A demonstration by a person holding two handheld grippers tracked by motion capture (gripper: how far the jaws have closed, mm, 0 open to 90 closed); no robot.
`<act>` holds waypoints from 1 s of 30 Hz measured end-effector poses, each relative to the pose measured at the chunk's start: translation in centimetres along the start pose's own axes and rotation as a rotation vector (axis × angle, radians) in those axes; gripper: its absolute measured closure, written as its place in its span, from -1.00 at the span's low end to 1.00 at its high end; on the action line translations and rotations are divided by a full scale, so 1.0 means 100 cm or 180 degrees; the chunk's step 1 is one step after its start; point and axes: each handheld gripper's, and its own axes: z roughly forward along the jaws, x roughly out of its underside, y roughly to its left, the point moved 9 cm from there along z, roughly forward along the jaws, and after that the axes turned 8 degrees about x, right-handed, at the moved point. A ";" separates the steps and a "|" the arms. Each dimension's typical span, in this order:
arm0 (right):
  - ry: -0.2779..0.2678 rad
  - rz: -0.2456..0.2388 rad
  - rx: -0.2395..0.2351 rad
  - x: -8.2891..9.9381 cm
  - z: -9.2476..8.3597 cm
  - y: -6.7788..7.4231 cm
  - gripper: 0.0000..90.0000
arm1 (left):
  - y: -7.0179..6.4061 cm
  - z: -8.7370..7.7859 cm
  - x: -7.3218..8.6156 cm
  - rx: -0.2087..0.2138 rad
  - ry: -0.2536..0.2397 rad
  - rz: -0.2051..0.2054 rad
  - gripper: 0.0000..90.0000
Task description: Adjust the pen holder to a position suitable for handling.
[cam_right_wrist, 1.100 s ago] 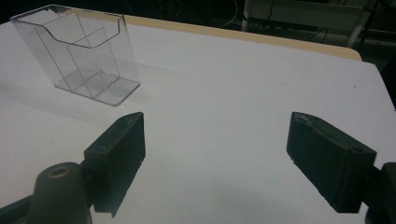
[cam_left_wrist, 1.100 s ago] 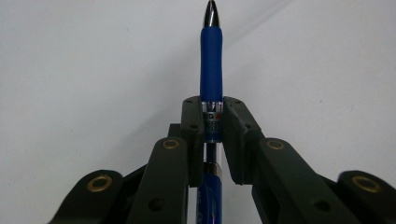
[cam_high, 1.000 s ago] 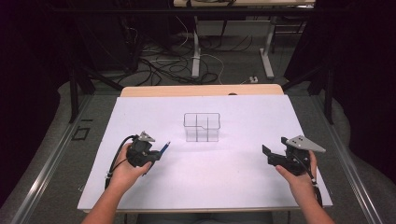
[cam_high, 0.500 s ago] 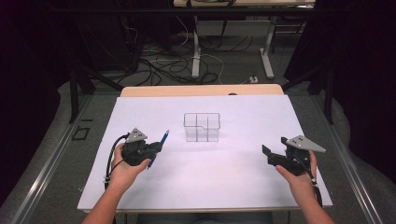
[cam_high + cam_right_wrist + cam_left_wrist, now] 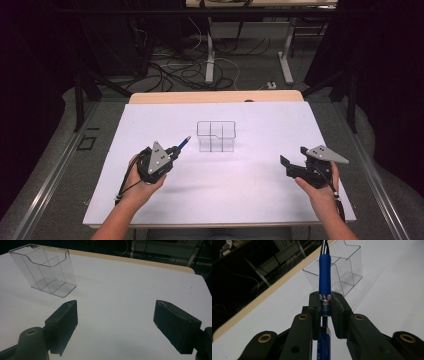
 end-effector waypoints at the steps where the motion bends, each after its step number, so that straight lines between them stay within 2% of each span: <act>1: 0.0003 0.0007 -0.0002 0.000 0.000 0.000 -0.57 | 0.000 0.000 -0.002 -0.0042 -0.0010 0.0083 0.77; 7: 0.0009 0.0017 -0.0004 0.001 0.000 0.001 -0.57 | -0.006 -0.002 -0.012 -0.0263 0.0045 0.0687 0.77; 10: -0.0008 0.0024 -0.0028 0.000 0.000 0.003 -0.57 | -0.008 -0.001 -0.016 -0.0317 0.0129 0.1028 0.77; 11: -0.0025 0.0025 -0.0009 0.000 0.000 0.003 -0.57 | -0.010 0.001 -0.017 -0.0329 0.0123 0.1092 0.77; 13: -0.0022 0.0007 -0.0011 -0.001 0.000 0.004 -0.57 | -0.010 0.001 -0.019 -0.0362 0.0217 0.1360 0.77; 15: -0.0035 -0.0019 -0.0036 -0.001 0.000 0.005 -0.57 | -0.012 0.001 -0.022 -0.0364 0.0248 0.1539 0.77; 16: -0.0020 -0.0027 -0.0025 -0.001 0.000 0.005 -0.57 | -0.011 0.000 -0.023 -0.0374 0.0322 0.1681 0.77; 19: -0.0016 0.0018 -0.0021 -0.001 0.000 0.007 -0.57 | -0.011 -0.002 -0.030 -0.0376 0.0387 0.1975 0.77; 22: -0.0014 -0.0021 -0.0059 -0.001 0.001 0.010 -0.57 | -0.008 -0.004 -0.037 -0.0350 0.0491 0.2202 0.77; 23: 0.0029 -0.0040 -0.0073 0.000 0.000 0.011 -0.56 | -0.006 -0.006 -0.039 -0.0365 0.0573 0.2309 0.77; 28: -0.0013 -0.0106 -0.0076 -0.002 0.000 0.013 -0.56 | -0.005 -0.008 -0.045 -0.0297 0.0757 0.2744 0.77; 29: -0.0009 -0.0111 -0.0088 -0.002 0.000 0.013 -0.55 | -0.005 -0.007 -0.045 -0.0287 0.0790 0.2782 0.77; 30: -0.0025 -0.0114 -0.0089 -0.003 0.000 0.013 -0.55 | -0.004 -0.007 -0.046 -0.0290 0.0828 0.2878 0.77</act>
